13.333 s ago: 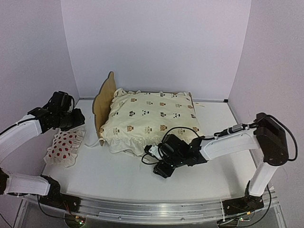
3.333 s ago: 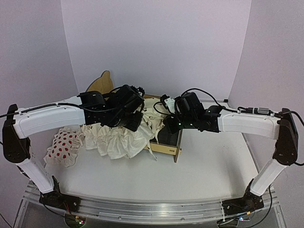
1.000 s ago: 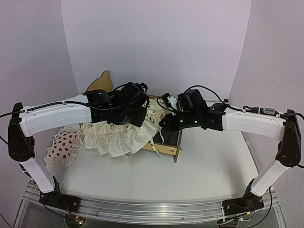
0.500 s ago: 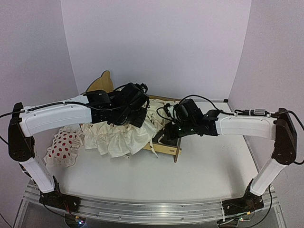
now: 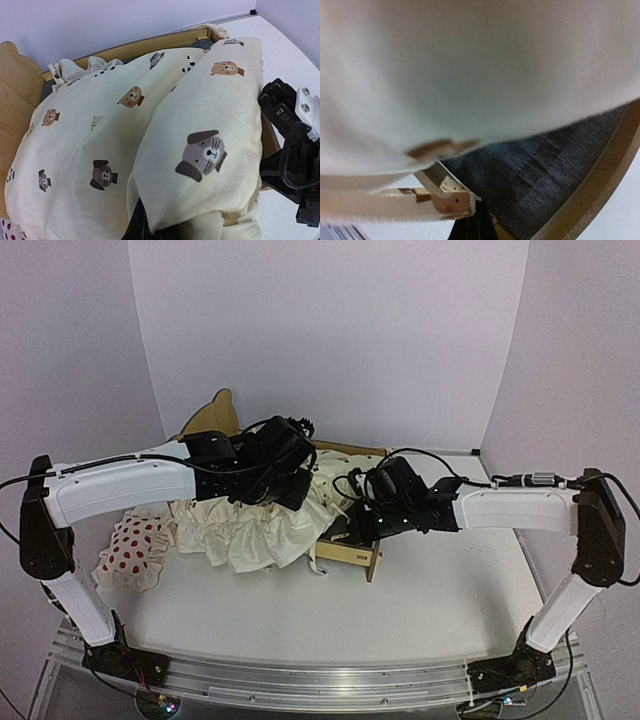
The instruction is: Set up the pet bed
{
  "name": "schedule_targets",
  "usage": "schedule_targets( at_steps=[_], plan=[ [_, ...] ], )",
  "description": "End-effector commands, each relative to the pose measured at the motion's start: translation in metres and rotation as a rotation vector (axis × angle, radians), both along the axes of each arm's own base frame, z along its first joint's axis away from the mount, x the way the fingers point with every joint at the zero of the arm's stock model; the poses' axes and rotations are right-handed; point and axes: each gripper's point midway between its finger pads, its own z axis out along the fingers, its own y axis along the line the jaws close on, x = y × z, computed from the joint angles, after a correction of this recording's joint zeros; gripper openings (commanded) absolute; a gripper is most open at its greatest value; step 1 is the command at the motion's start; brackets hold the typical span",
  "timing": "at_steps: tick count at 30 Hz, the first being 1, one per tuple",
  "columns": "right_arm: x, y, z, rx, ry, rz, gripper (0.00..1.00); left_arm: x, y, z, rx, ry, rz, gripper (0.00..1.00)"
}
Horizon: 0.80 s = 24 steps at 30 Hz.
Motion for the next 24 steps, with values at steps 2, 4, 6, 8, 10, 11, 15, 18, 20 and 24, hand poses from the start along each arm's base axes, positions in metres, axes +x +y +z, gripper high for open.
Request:
schedule_targets(
  at_steps=[2, 4, 6, 8, 10, 11, 15, 18, 20, 24],
  plan=[
    [0.007, 0.051, 0.054, 0.192, 0.014, 0.079, 0.0, 0.014, 0.012, 0.023, -0.026, -0.061, 0.058, 0.0],
    [0.01, 0.062, 0.061, 0.228, 0.028, 0.095, 0.0, 0.015, 0.016, 0.026, -0.028, -0.063, 0.07, 0.0],
    [0.012, 0.068, 0.069, 0.253, 0.027, 0.099, 0.0, 0.016, 0.02, 0.029, -0.028, -0.068, 0.079, 0.0],
    [0.014, 0.07, 0.075, 0.266, 0.023, 0.094, 0.0, 0.017, 0.023, 0.031, -0.03, -0.072, 0.09, 0.0],
    [0.013, 0.066, 0.075, 0.261, 0.017, 0.084, 0.0, 0.018, 0.026, 0.034, -0.035, -0.077, 0.094, 0.0],
    [0.012, 0.062, 0.071, 0.252, 0.018, 0.075, 0.0, 0.018, 0.026, 0.036, -0.037, -0.078, 0.094, 0.0],
    [0.011, 0.034, 0.054, 0.186, -0.016, -0.002, 0.0, 0.019, 0.028, 0.037, -0.032, -0.083, 0.098, 0.0],
    [0.006, 0.015, 0.035, 0.136, -0.017, -0.04, 0.0, 0.023, 0.03, 0.041, -0.022, -0.09, 0.105, 0.0],
    [0.004, 0.006, 0.027, 0.109, -0.02, -0.059, 0.0, 0.025, 0.031, 0.046, -0.018, -0.098, 0.11, 0.0],
    [0.002, -0.011, 0.016, 0.066, -0.031, -0.098, 0.0, 0.029, 0.032, 0.055, -0.013, -0.116, 0.116, 0.0]
  ],
)
